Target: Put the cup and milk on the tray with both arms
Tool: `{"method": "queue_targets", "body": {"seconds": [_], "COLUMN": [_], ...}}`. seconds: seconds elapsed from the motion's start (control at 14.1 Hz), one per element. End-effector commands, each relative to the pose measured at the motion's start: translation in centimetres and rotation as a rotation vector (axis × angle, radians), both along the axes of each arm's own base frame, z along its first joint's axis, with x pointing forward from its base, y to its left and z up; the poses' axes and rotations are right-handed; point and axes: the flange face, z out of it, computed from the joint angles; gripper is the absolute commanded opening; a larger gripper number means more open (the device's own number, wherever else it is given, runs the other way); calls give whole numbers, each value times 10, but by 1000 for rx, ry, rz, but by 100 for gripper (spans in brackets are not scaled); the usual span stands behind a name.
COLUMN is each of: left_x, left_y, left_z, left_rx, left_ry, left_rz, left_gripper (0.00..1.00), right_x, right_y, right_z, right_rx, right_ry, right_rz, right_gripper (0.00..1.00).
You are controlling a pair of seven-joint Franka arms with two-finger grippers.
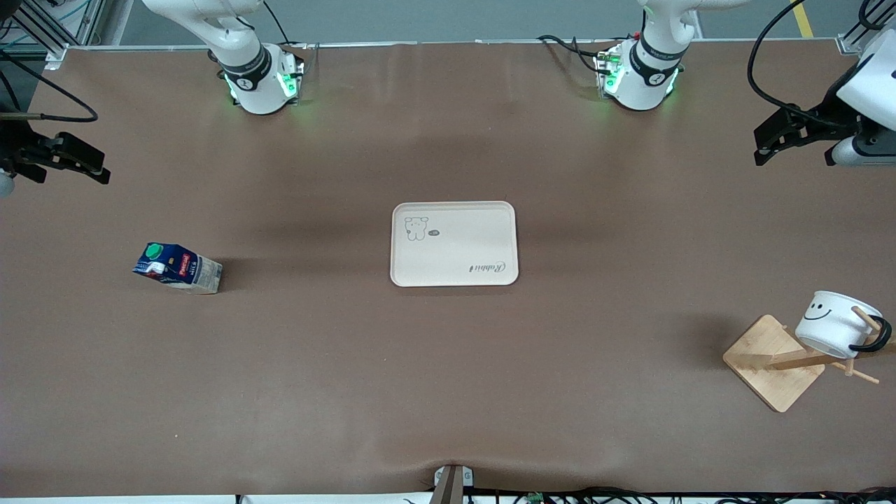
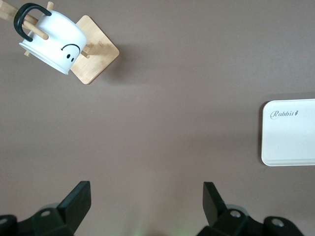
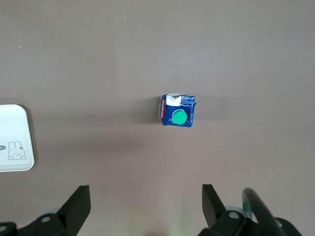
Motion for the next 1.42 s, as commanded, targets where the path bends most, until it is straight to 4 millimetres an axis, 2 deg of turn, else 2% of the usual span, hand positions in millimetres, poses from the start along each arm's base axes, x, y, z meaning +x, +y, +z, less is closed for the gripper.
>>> {"method": "queue_targets", "body": {"seconds": [0.0, 0.21, 0.35, 0.57, 0.78, 1.06, 1.2, 1.35], "left_x": [1, 2, 3, 8, 9, 12, 8, 0], "left_y": [-1, 2, 6, 34, 43, 52, 61, 87], "left_z": [5, 4, 2, 1, -1, -30, -46, -71], "left_rx": [-15, -17, -5, -16, -33, -36, -41, -76], "left_ry": [4, 6, 8, -12, -29, -55, -89, -121], "left_rz": [7, 8, 25, 76, 96, 114, 132, 196], "left_gripper": [100, 100, 100, 100, 100, 100, 100, 100], "right_x": [-2, -1, -2, -1, 0, 5, 9, 9], "right_y": [-1, -5, -1, -3, -5, -4, -5, -3], "right_z": [1, -2, 0, -2, -3, -8, -13, -10], "right_rx": [-10, -8, -8, -7, -7, -3, -3, -3], "right_ry": [2, 7, 2, 5, 5, 11, 16, 11], "right_rz": [4, -3, 4, 0, -3, -3, -4, 0], "right_gripper": [100, 100, 100, 100, 100, 100, 100, 100]}}
